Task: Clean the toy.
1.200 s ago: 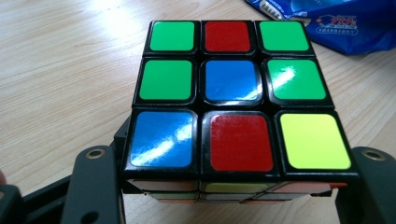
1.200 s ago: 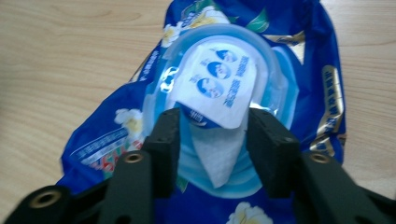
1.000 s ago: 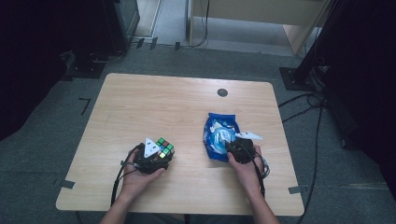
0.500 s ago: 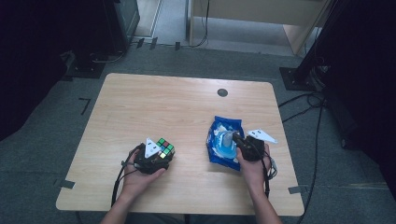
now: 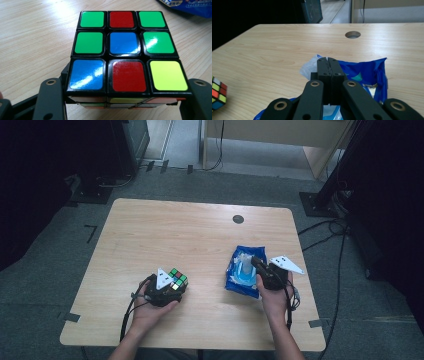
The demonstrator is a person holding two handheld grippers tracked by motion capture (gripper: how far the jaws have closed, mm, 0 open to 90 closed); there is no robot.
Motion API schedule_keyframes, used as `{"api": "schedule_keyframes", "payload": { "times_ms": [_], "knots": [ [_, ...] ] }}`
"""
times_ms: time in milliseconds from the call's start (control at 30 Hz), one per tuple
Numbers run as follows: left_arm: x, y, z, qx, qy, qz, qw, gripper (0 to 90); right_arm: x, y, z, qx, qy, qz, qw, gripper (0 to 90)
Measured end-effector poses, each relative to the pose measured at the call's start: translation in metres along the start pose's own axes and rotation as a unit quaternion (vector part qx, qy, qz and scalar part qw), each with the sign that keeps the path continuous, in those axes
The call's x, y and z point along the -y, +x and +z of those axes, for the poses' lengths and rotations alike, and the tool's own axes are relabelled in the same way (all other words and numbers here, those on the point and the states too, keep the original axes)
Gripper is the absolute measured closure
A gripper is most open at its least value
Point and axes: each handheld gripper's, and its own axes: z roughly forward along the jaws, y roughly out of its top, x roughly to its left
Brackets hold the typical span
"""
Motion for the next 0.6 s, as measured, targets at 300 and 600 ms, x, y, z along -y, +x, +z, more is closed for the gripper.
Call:
{"api": "schedule_keyframes", "payload": {
  "times_ms": [300,600],
  "knots": [
    [0.001,-0.001,0.001,0.000,0.001,0.000,1.0000,34.0,-0.008,0.010,-0.008,0.019,-0.002,-0.027,0.9994,90.0],
    [0.000,0.001,0.000,-0.002,0.000,-0.001,1.0000,34.0,-0.010,0.008,-0.015,-0.011,-0.045,-0.022,0.9987,90.0]
  ]
}}
